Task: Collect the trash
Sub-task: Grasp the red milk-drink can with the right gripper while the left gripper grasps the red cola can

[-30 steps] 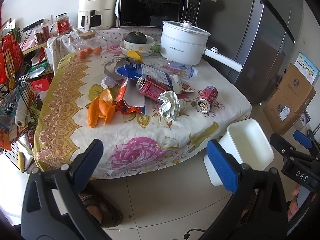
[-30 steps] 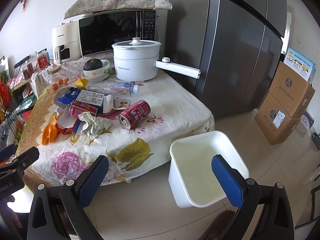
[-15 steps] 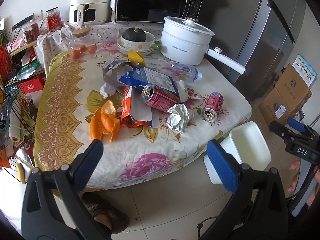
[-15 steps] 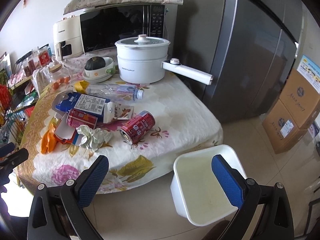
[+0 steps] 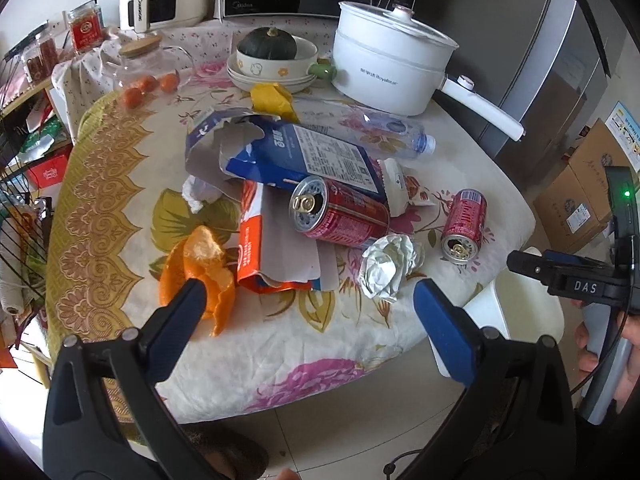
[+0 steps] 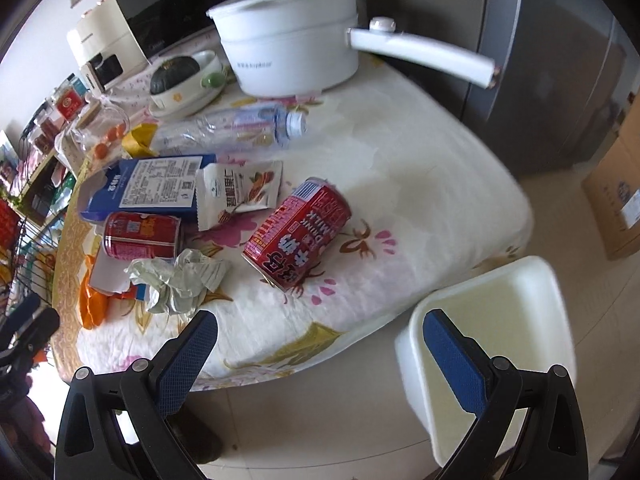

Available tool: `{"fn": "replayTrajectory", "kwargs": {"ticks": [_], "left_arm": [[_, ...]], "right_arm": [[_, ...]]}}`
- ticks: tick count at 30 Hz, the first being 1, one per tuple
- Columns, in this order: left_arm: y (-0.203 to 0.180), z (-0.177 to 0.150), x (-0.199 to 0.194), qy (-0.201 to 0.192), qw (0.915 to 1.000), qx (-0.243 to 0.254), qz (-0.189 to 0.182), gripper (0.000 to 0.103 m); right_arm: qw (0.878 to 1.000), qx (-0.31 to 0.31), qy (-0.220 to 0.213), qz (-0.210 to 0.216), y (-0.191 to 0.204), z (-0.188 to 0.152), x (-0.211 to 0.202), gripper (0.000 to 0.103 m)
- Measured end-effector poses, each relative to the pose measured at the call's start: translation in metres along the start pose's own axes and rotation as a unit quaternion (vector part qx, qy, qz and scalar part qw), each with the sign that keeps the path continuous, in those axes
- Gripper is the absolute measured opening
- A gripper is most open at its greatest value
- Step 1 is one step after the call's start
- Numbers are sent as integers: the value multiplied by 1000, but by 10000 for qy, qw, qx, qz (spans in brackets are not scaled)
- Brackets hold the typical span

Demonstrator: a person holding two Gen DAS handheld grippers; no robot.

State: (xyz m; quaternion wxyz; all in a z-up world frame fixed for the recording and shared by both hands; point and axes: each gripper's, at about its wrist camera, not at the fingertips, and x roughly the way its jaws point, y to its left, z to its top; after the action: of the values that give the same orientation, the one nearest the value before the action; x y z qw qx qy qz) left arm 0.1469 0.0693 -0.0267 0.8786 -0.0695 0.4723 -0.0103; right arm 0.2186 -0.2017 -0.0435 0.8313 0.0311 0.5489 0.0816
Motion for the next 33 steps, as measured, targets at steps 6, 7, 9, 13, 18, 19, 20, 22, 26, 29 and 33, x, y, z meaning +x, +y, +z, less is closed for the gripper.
{"fn": "replayTrajectory", "kwargs": {"ticks": [6, 7, 9, 13, 18, 19, 20, 22, 26, 29, 33], "left_arm": [[5, 17, 21, 69, 9999, -100, -88, 101], [6, 18, 25, 103, 9998, -145, -114, 100], [11, 22, 33, 206, 9992, -277, -223, 95], [15, 27, 47, 307, 9980, -420, -362, 89], [9, 35, 59, 380, 9976, -383, -430, 85], [8, 37, 62, 392, 9974, -396, -455, 84], [8, 39, 64, 397, 9972, -418, -466, 84], [6, 41, 67, 375, 9974, -449, -421, 84], [8, 45, 73, 395, 9966, -627, -366, 84], [4, 45, 78, 426, 9975, -543, -123, 84], [-1, 44, 78, 440, 9984, -333, 120, 84]], "right_arm": [[9988, 230, 316, 282, 1, 24, 42, 103], [9985, 297, 353, 309, 2, 28, 48, 103], [9981, 383, 369, 307, 4, 34, 57, 103], [9980, 503, 338, 187, 5, 43, 69, 91], [9957, 724, 403, 420, -1, 47, 78, 60], [9958, 711, 375, 438, -2, 48, 79, 58], [9958, 698, 362, 476, -2, 49, 78, 57], [9953, 694, 343, 589, -3, 48, 74, 56], [9962, 559, 239, 629, -4, 45, 60, 56], [9970, 424, 179, 620, -6, 40, 48, 56], [9970, 357, 142, 665, -12, 33, 35, 55]]}}
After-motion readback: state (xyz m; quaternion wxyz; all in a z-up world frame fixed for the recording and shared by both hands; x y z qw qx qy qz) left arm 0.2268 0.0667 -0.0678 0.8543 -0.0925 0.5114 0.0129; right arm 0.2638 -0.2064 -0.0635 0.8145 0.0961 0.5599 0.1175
